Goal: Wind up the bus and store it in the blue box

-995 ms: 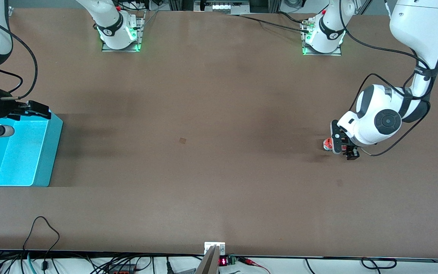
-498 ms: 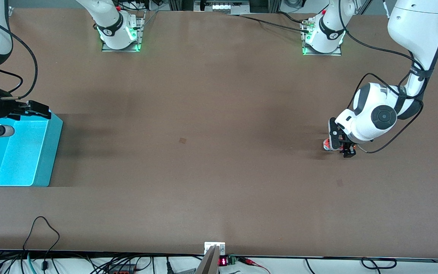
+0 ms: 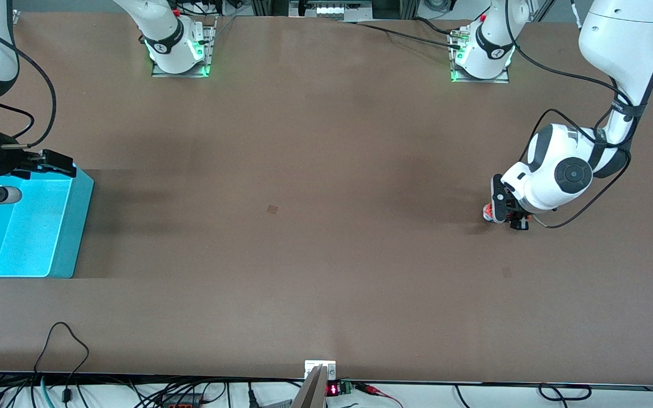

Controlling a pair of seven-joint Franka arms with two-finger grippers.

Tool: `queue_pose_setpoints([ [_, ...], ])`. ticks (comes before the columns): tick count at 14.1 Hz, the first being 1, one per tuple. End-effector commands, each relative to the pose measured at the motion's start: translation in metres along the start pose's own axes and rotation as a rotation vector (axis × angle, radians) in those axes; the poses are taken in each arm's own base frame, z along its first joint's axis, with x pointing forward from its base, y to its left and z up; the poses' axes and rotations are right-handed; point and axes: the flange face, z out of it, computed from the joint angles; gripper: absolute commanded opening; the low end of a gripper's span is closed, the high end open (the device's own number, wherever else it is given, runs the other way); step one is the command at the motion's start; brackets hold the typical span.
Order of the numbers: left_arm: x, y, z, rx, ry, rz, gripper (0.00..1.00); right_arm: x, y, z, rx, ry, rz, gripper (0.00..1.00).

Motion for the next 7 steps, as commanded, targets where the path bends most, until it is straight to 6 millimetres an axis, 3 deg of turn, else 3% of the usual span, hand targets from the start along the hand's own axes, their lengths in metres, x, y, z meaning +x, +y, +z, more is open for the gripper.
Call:
queue_pose_setpoints([
  [1,-0.003,-0.001,0.003,0.005,-0.008,0.024,0.23,-0.003,-0.001,0.0,0.002,-0.008,-0.013,1.0],
  [4,-0.007,-0.002,0.004,0.004,-0.006,0.009,0.23,-0.003,-0.001,0.0,0.003,-0.008,-0.013,1.0],
  [7,-0.033,-0.002,0.006,0.001,-0.005,-0.035,0.23,-0.004,-0.001,0.001,0.003,-0.015,-0.013,1.0],
])
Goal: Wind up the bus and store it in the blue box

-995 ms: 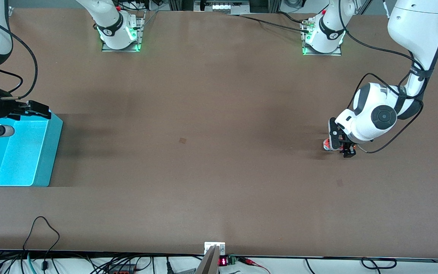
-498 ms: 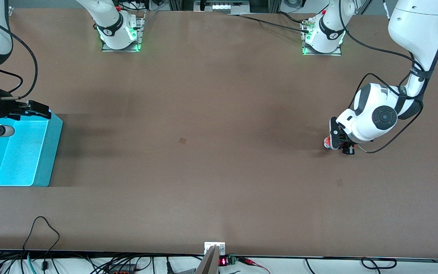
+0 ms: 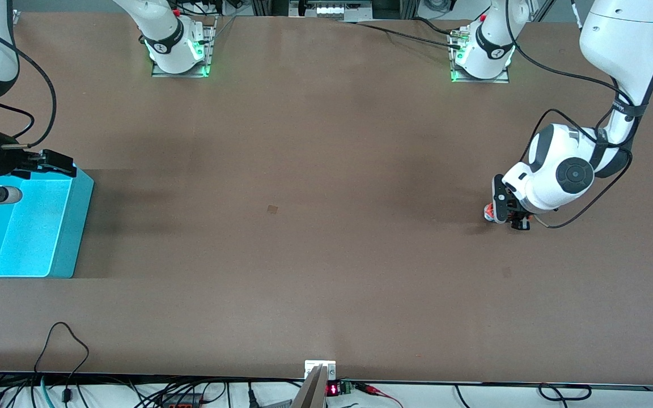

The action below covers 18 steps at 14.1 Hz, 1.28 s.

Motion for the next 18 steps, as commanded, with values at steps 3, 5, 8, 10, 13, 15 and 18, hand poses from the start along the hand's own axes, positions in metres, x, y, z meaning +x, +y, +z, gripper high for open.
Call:
queue_pose_setpoints([
  [3,-0.065,0.001,0.012,-0.009,-0.001,-0.065,0.23,-0.004,-0.001,0.001,0.004,-0.016,-0.011,1.0],
  [5,-0.099,-0.004,0.024,-0.016,0.0,-0.053,0.24,-0.004,-0.001,0.001,0.004,-0.016,-0.013,1.0],
  [8,-0.145,-0.011,0.028,-0.002,0.009,0.015,0.24,-0.004,-0.001,0.0,0.005,-0.014,-0.013,1.0],
  [10,-0.172,-0.009,0.026,0.007,0.007,0.029,0.24,-0.004,-0.001,0.001,0.007,-0.017,-0.013,1.0],
  [13,-0.199,-0.007,0.033,0.005,0.013,0.009,0.24,-0.004,-0.001,0.001,0.007,-0.017,-0.013,1.0],
  [15,-0.21,-0.007,0.035,0.007,0.014,-0.004,0.25,-0.004,-0.002,0.0,0.006,-0.014,-0.013,1.0],
  [18,-0.214,-0.006,0.037,0.005,0.008,0.005,0.26,-0.004,-0.001,0.0,0.008,-0.015,-0.013,1.0],
])
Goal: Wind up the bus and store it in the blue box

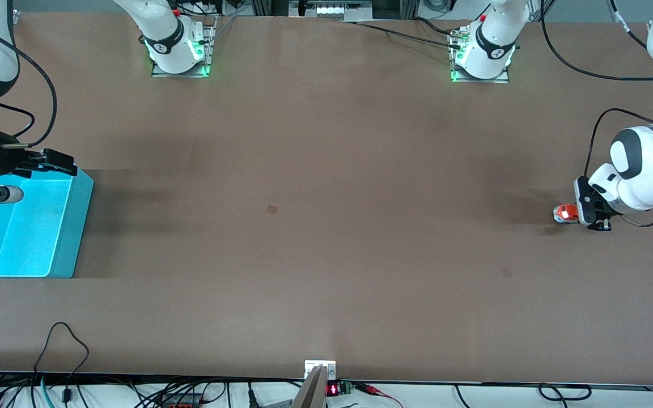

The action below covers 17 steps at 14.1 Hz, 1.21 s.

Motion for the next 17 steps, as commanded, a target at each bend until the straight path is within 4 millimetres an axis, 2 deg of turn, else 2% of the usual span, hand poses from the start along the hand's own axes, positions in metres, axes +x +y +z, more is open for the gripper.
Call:
queue_pose_setpoints([
  [1,-0.005,-0.006,0.018,-0.009,-0.007,0.033,0.35,-0.003,-0.001,-0.001,0.007,-0.005,-0.013,1.0],
  [2,-0.006,-0.007,0.015,-0.007,-0.009,0.032,0.77,-0.003,-0.002,0.0,0.007,-0.007,-0.014,1.0],
  [3,-0.007,-0.007,0.013,-0.007,-0.011,0.033,1.0,-0.003,-0.003,0.0,0.007,-0.007,-0.014,1.0],
  [8,-0.005,-0.007,-0.014,-0.016,-0.022,0.025,1.0,-0.003,-0.003,0.0,0.007,-0.007,-0.008,1.0],
  [11,-0.001,-0.002,-0.037,-0.062,-0.035,-0.008,1.0,-0.003,0.0,0.0,0.007,-0.007,-0.01,1.0],
  [16,0.007,0.012,-0.085,-0.132,-0.063,-0.117,1.0,-0.001,0.0,0.005,0.008,-0.017,-0.01,1.0],
  [17,0.015,0.014,-0.098,-0.144,-0.068,-0.134,1.0,0.0,-0.001,0.005,0.008,-0.017,-0.011,1.0],
])
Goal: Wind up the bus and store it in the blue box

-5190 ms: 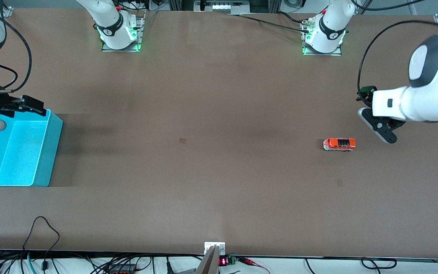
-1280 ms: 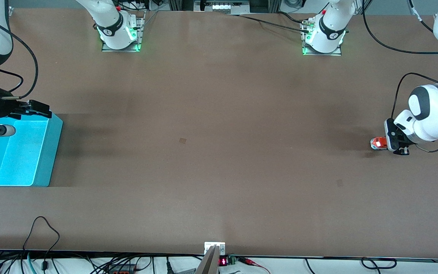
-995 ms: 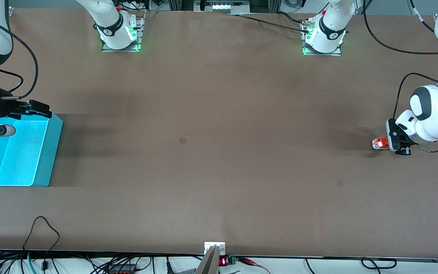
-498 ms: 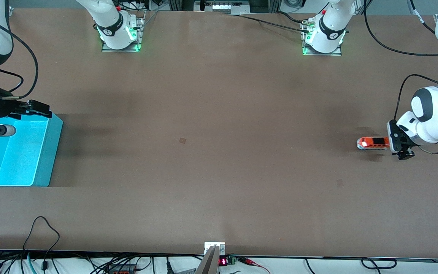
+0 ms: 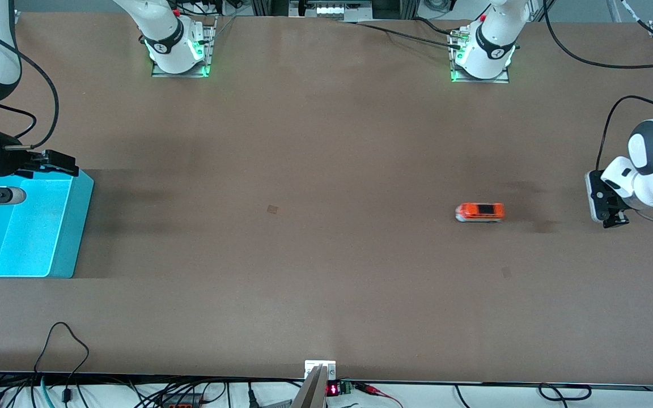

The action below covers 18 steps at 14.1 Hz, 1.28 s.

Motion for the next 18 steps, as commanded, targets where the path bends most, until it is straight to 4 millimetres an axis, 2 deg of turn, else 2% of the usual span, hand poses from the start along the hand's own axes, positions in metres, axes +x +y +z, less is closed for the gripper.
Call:
queue_pose_setpoints([
  [1,0.009,0.018,-0.041,-0.033,-0.044,-0.077,1.0,-0.003,-0.001,-0.001,0.007,-0.006,-0.011,1.0],
  [5,0.008,0.039,-0.072,-0.079,-0.065,-0.239,1.0,-0.003,-0.001,-0.001,0.007,-0.008,-0.009,1.0],
  [7,0.014,0.04,-0.086,-0.068,-0.07,-0.273,1.0,-0.003,-0.001,-0.001,0.007,-0.008,-0.009,1.0],
  [9,0.012,0.039,-0.105,-0.094,-0.082,-0.327,1.0,-0.003,-0.001,-0.001,0.007,-0.008,-0.009,1.0],
  [11,0.03,0.039,-0.127,-0.114,-0.095,-0.365,1.0,-0.003,-0.001,-0.001,0.007,-0.008,-0.009,1.0],
  [12,0.03,0.04,-0.137,-0.129,-0.104,-0.413,1.0,-0.003,-0.001,0.0,0.007,-0.009,-0.011,1.0],
  [14,0.048,0.042,-0.151,-0.142,-0.119,-0.466,1.0,-0.003,0.0,-0.001,0.009,-0.007,-0.009,1.0],
  [18,0.063,0.048,-0.179,-0.164,-0.148,-0.61,1.0,-0.003,-0.001,0.0,0.007,-0.009,-0.012,1.0],
])
